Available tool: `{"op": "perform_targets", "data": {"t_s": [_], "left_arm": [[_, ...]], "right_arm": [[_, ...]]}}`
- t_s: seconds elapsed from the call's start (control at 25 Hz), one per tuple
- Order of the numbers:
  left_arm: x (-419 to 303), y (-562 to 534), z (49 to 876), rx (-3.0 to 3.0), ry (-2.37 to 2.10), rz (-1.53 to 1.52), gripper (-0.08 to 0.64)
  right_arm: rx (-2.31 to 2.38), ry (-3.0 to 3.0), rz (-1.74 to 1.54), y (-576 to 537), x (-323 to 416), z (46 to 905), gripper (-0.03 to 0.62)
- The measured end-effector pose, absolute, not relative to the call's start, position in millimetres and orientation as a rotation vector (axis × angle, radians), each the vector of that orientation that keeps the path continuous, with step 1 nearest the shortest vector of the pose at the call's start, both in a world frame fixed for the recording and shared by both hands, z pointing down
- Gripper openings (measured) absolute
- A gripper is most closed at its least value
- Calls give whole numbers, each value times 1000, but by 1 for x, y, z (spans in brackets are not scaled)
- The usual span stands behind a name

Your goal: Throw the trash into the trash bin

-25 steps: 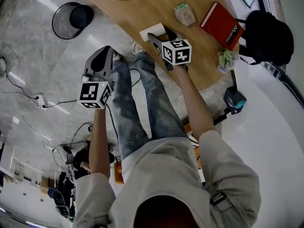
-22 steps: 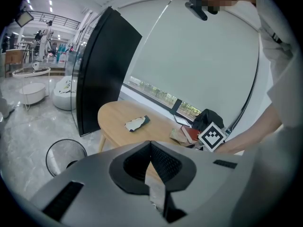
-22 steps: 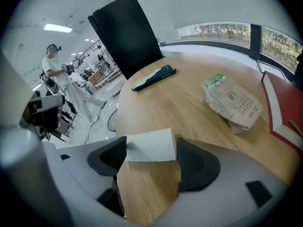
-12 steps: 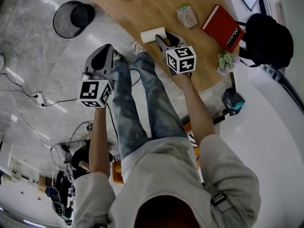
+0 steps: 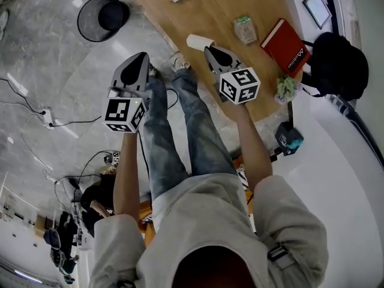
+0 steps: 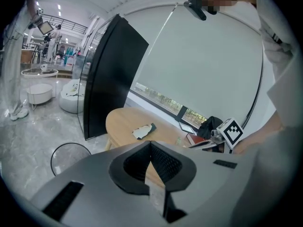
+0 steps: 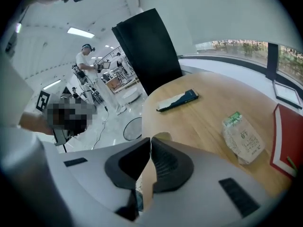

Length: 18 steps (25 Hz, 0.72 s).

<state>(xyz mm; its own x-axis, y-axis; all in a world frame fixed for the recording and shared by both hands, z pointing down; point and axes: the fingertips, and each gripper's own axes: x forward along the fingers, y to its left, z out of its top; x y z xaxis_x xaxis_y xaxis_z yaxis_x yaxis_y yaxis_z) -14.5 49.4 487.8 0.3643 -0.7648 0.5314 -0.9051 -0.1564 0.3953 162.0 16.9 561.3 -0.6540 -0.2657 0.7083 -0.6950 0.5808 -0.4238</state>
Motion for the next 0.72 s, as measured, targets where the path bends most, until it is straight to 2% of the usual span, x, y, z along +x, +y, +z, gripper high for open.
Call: {"op": "perform_targets", "data": {"t_s": [0.32,0.72], "left_arm": [[-53,62,484,1882,-1570,212,17],[-141,115,478,1686,-1786,146,17]], "right_arm": [[642,-2282,817,-4,113,548,35],[394,-2347,692,-3,0,541,35]]}}
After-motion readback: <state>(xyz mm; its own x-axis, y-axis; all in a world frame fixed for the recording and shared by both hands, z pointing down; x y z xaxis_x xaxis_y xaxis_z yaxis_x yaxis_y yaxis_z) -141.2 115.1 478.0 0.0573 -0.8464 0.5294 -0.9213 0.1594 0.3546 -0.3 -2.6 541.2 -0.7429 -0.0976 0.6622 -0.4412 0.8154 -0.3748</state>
